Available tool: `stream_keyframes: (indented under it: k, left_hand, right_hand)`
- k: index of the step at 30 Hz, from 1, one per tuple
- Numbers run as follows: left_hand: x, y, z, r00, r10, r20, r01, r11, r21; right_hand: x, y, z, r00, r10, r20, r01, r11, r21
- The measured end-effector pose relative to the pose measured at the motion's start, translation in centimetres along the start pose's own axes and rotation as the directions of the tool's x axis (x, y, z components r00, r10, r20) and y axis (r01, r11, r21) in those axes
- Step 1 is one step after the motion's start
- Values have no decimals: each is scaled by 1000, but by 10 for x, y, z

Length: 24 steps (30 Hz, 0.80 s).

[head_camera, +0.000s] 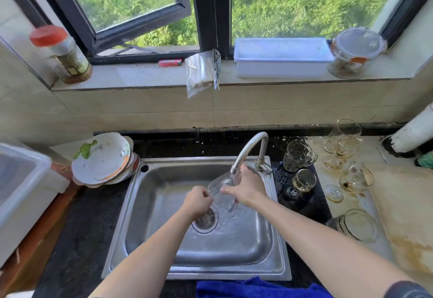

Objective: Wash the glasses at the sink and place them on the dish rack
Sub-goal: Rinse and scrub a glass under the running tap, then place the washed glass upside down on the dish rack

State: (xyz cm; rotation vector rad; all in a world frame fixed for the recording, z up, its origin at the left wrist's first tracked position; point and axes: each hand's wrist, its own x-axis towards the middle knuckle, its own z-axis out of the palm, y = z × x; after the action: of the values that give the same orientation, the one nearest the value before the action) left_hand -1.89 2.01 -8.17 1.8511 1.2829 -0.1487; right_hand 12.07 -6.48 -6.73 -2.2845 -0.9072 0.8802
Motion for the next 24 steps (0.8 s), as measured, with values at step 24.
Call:
stream_keyframes:
  k: [24]
  left_hand:
    - [-109, 195, 50, 562, 750, 349, -780, 341, 525]
  right_hand:
    - [-225, 51, -194, 677, 200, -708, -366, 926, -90]
